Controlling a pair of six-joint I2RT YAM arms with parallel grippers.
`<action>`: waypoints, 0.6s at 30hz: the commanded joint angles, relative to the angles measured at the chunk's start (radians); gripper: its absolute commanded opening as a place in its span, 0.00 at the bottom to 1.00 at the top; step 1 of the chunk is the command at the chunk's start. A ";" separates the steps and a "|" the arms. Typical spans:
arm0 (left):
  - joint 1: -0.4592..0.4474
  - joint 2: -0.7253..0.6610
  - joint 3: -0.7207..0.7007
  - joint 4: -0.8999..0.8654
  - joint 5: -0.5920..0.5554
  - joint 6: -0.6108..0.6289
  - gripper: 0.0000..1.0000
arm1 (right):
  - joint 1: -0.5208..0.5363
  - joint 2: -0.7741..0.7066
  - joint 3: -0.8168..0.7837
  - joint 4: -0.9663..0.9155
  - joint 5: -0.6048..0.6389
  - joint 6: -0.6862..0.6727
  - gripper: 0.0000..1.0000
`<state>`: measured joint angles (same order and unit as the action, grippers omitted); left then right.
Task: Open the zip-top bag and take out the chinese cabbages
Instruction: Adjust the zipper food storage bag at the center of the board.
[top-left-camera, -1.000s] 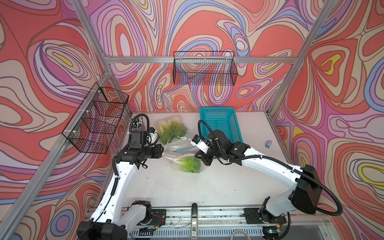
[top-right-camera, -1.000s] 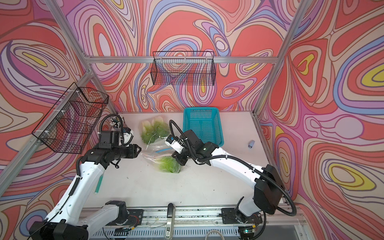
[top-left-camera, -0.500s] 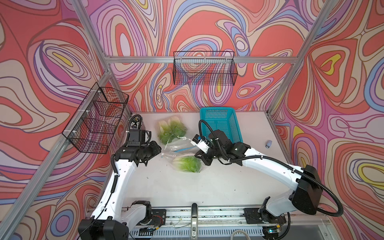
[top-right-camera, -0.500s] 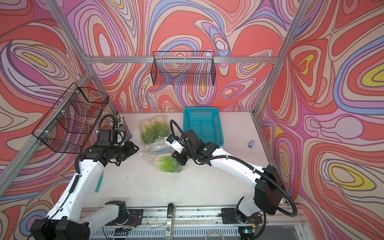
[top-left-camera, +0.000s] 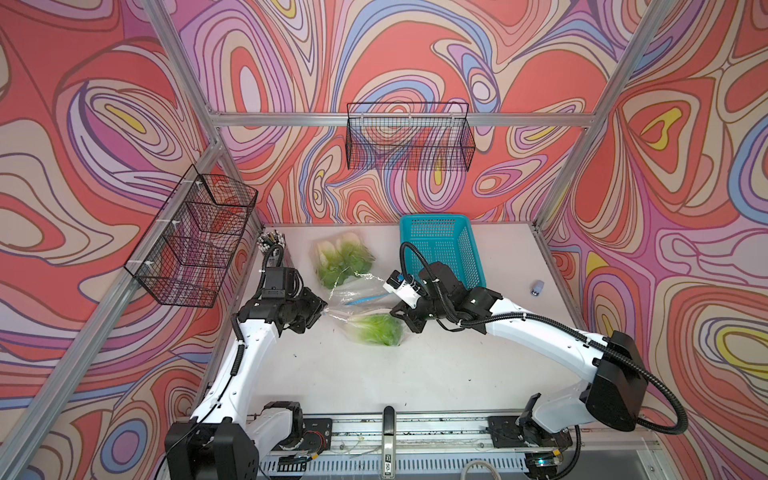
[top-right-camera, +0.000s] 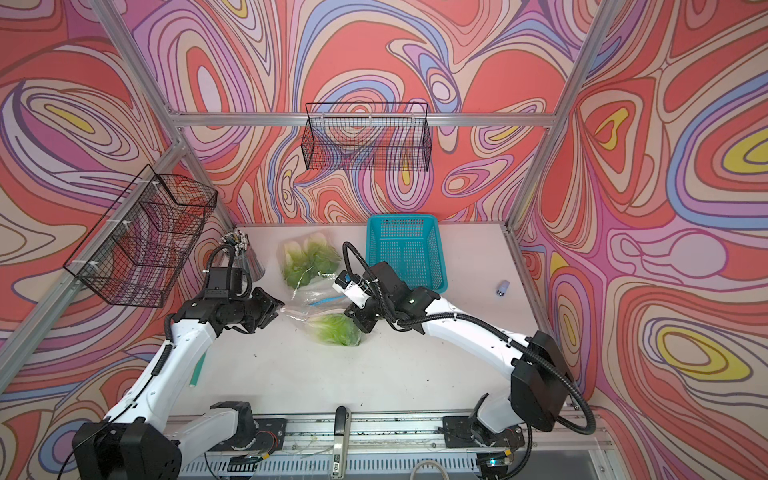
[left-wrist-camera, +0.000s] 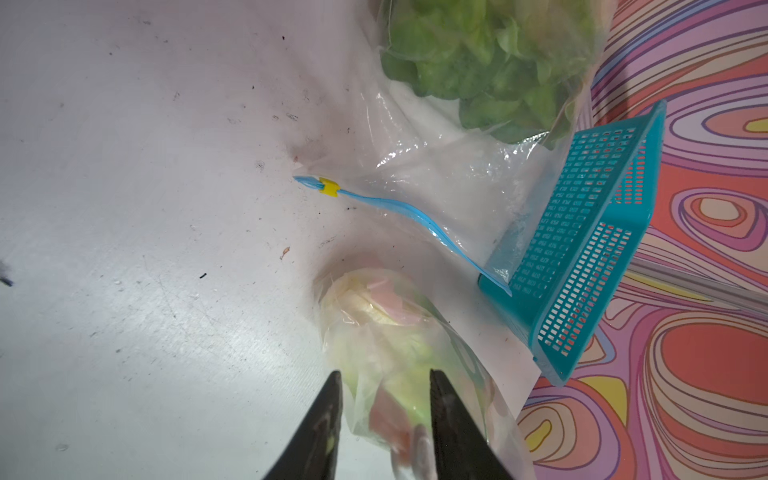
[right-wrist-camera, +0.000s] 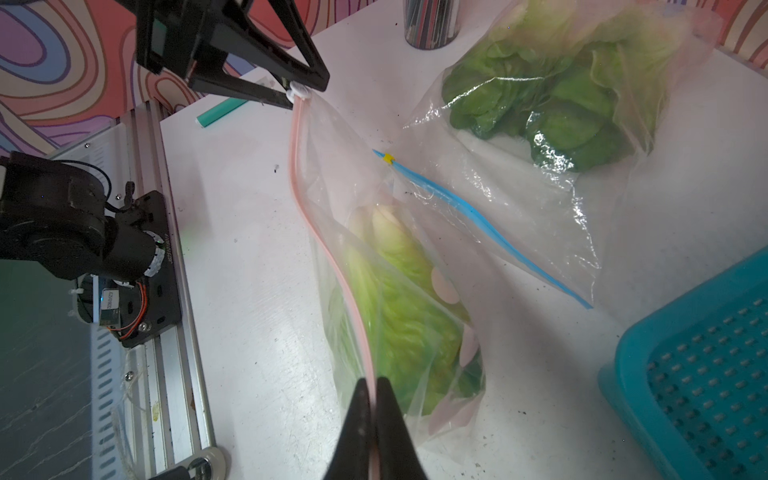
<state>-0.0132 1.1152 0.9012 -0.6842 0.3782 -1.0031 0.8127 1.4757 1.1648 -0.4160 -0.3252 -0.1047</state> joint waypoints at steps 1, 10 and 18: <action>0.005 0.003 -0.007 0.030 0.010 -0.058 0.34 | -0.003 -0.026 -0.014 0.022 -0.014 0.002 0.00; 0.005 0.004 -0.026 0.051 0.015 -0.077 0.08 | -0.003 -0.023 -0.018 0.030 -0.025 0.010 0.00; 0.005 -0.004 -0.026 0.060 0.018 -0.073 0.00 | -0.002 -0.033 -0.024 0.036 -0.013 0.027 0.00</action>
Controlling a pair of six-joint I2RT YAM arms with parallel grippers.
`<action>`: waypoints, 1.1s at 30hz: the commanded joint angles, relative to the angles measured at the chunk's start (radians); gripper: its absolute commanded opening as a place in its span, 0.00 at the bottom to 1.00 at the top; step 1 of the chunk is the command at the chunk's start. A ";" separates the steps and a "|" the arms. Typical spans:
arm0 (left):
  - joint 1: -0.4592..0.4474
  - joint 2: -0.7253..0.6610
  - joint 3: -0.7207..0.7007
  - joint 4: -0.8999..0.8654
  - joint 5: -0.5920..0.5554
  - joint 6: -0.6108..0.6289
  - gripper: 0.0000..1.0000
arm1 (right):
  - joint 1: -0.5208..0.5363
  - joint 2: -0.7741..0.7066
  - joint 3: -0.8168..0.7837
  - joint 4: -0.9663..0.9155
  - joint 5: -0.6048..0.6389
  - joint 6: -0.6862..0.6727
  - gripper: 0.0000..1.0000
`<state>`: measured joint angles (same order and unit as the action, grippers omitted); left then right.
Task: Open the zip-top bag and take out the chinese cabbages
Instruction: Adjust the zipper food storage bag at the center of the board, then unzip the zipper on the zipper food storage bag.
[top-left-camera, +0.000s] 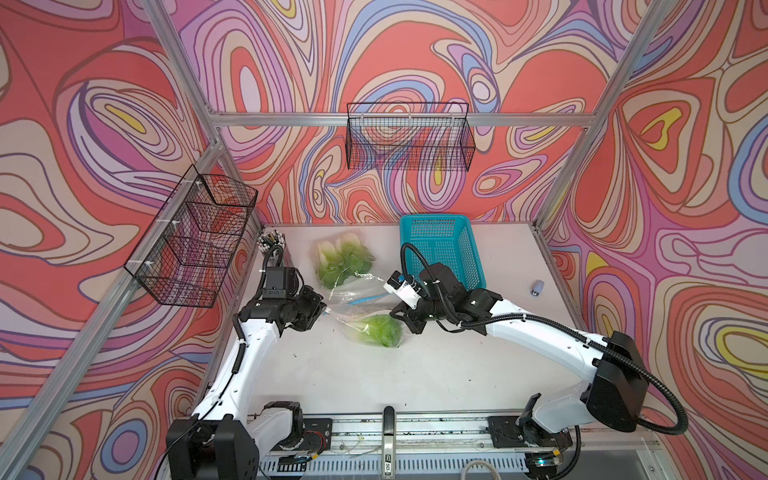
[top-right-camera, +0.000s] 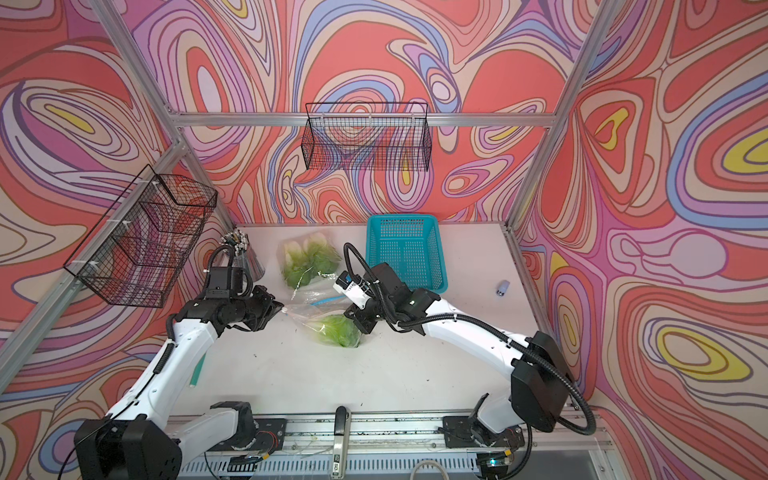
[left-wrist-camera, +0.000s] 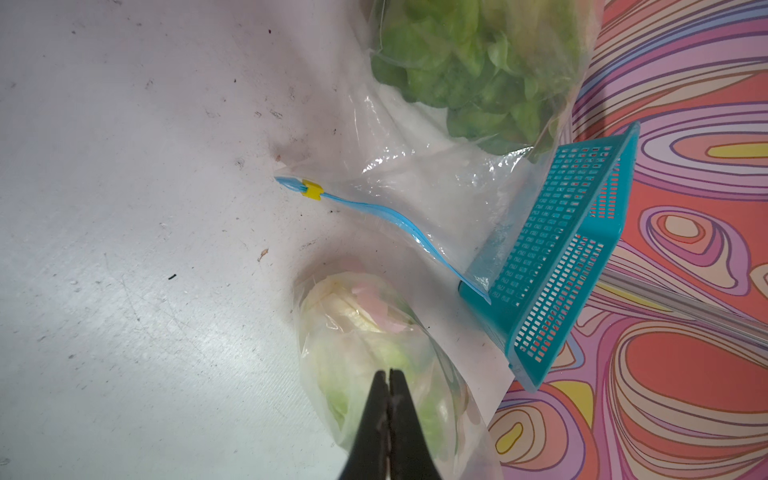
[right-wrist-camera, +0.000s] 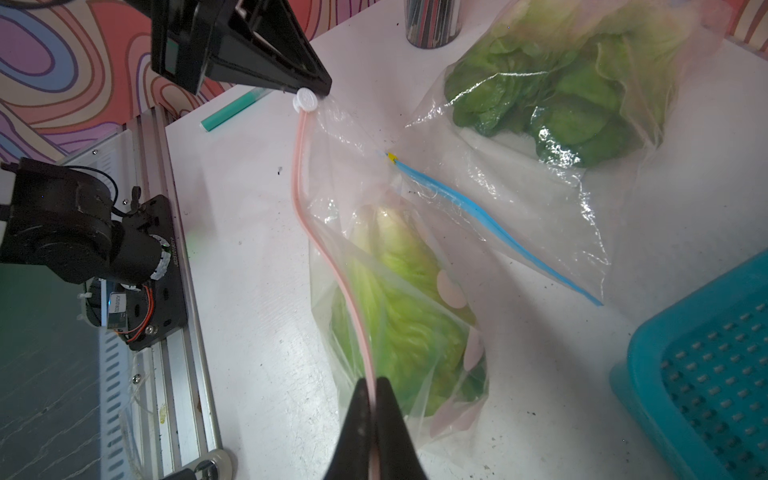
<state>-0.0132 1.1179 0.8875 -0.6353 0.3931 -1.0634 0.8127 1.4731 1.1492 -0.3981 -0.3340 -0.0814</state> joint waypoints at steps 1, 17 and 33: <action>0.005 -0.009 -0.010 0.014 0.004 -0.009 0.00 | -0.003 -0.030 -0.004 0.015 0.005 0.009 0.00; 0.002 -0.078 0.050 -0.015 -0.020 -0.023 0.00 | 0.129 0.063 0.290 -0.038 0.260 0.009 0.46; -0.045 -0.115 0.034 0.000 -0.069 -0.096 0.00 | 0.345 0.227 0.289 0.223 0.479 -0.129 0.24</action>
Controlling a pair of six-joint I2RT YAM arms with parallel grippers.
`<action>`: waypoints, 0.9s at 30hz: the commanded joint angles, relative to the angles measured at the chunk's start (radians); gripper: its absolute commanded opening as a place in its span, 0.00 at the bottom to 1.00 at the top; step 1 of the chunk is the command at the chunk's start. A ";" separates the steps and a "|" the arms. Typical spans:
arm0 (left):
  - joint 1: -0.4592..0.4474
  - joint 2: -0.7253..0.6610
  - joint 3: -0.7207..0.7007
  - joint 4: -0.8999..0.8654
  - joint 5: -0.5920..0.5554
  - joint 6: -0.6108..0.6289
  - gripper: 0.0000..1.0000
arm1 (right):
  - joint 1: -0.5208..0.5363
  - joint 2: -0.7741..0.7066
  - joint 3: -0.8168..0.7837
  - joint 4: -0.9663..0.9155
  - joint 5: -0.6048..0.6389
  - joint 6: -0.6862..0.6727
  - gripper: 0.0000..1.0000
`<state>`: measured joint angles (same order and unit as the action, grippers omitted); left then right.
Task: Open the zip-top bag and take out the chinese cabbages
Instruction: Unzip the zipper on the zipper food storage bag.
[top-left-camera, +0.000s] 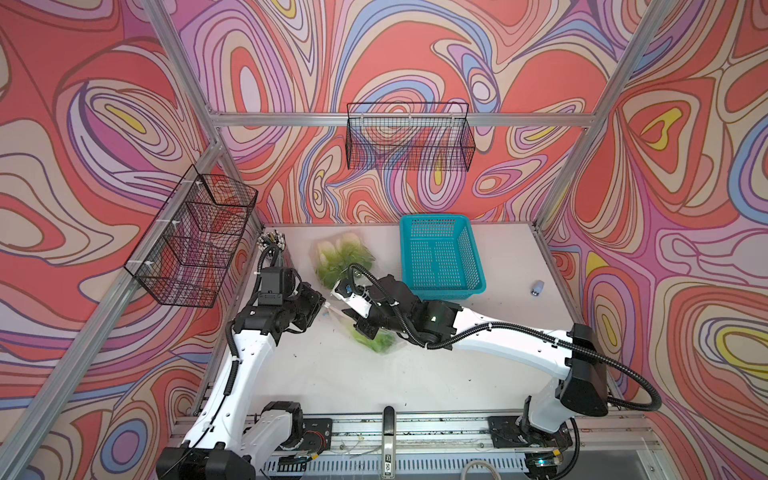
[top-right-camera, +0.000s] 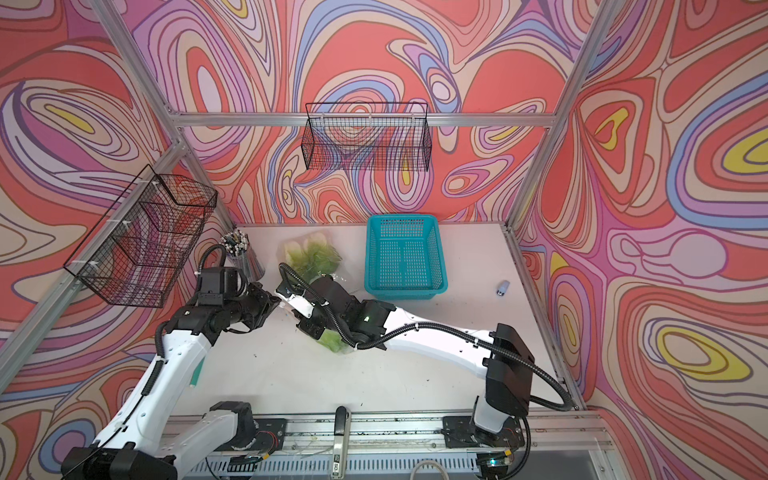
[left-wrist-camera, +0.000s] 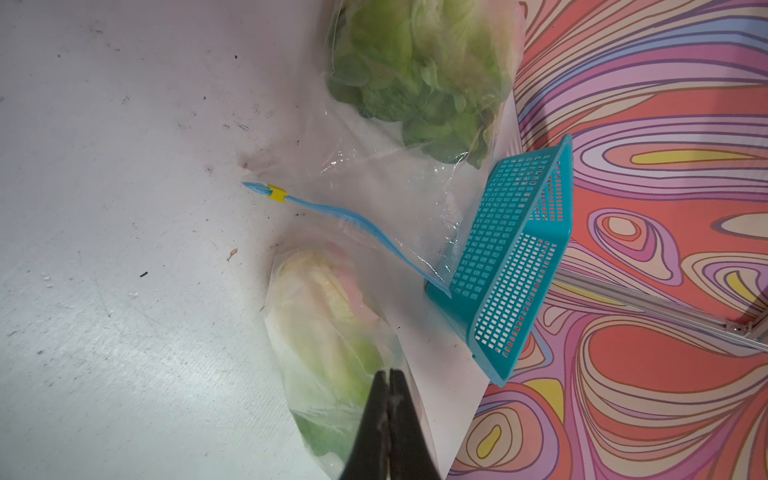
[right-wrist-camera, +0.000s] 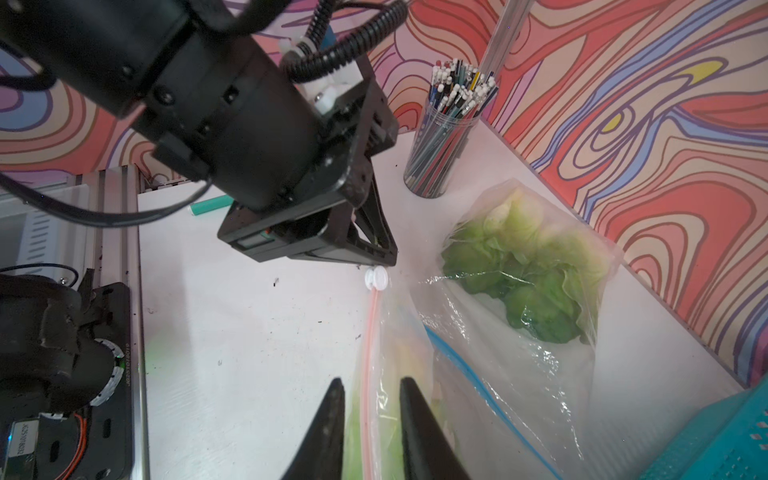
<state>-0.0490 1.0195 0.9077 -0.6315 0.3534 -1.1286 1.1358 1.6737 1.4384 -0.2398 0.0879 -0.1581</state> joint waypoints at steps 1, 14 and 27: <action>-0.011 -0.018 0.011 -0.002 -0.028 -0.036 0.00 | 0.031 0.037 0.001 0.072 0.068 -0.060 0.24; -0.028 -0.021 -0.001 0.035 -0.008 -0.081 0.00 | 0.065 0.142 -0.005 0.152 0.117 -0.117 0.25; -0.035 -0.023 -0.009 0.036 -0.005 -0.085 0.00 | 0.066 0.202 0.010 0.216 0.203 -0.162 0.20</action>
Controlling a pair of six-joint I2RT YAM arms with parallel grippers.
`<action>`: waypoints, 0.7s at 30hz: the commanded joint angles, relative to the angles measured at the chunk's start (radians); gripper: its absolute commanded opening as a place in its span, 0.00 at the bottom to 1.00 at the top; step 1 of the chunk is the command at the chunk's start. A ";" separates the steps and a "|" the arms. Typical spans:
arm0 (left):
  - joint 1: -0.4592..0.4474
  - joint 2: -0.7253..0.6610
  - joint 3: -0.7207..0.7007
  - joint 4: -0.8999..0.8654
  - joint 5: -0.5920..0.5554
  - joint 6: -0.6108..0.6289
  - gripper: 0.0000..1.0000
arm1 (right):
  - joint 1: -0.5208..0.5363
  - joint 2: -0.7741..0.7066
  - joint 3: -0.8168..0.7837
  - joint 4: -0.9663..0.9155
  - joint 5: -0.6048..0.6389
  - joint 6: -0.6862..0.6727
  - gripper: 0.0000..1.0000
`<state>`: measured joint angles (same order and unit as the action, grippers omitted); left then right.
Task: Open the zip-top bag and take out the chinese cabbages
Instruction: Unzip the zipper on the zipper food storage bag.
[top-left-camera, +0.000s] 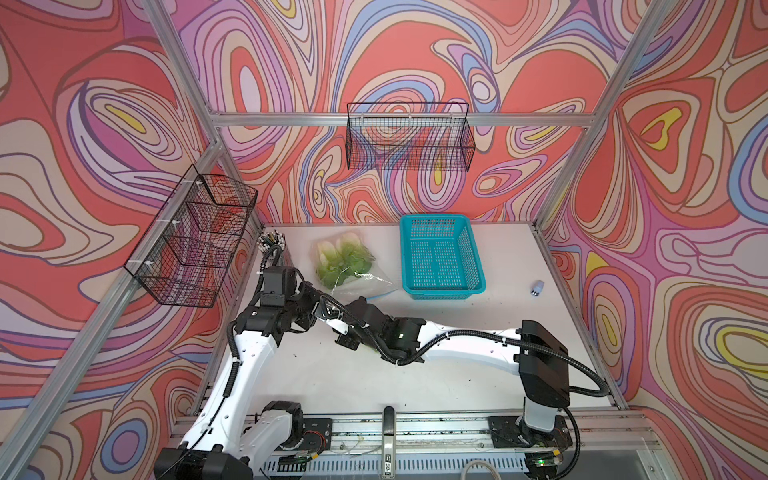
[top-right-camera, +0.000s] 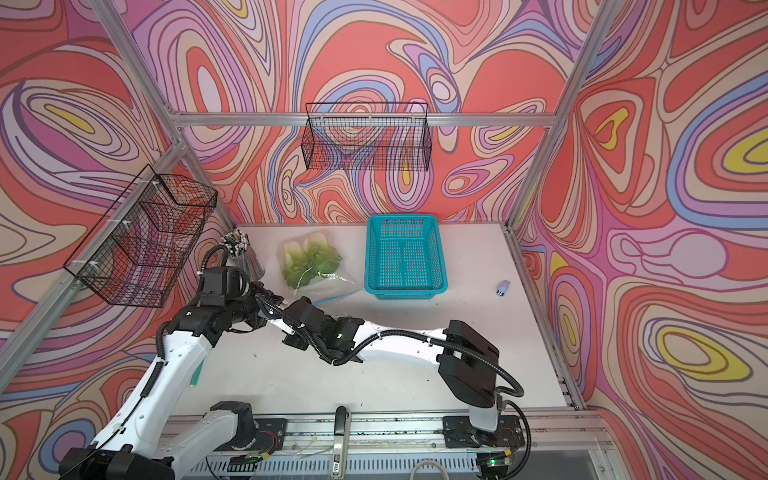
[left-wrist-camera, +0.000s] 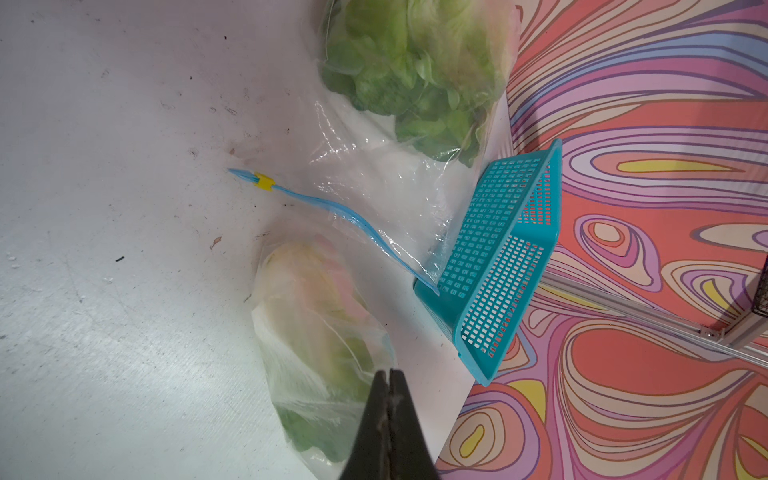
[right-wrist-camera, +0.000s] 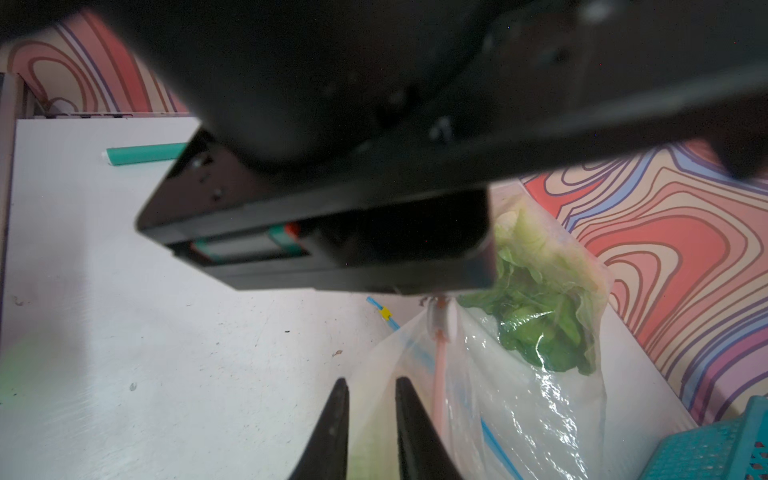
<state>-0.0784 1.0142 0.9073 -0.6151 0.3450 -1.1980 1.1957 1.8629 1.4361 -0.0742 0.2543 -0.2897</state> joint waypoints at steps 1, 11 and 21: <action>-0.007 -0.017 -0.008 0.019 0.003 -0.014 0.00 | 0.006 0.014 0.013 0.055 0.041 -0.033 0.20; -0.011 -0.020 -0.023 0.032 0.006 -0.019 0.00 | 0.006 0.030 0.023 0.069 0.055 -0.065 0.20; -0.012 -0.032 -0.025 0.030 0.009 -0.017 0.00 | 0.007 0.058 0.040 0.081 0.064 -0.090 0.22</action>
<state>-0.0853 1.0008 0.8940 -0.5945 0.3485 -1.2022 1.1976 1.9045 1.4479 -0.0143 0.2996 -0.3527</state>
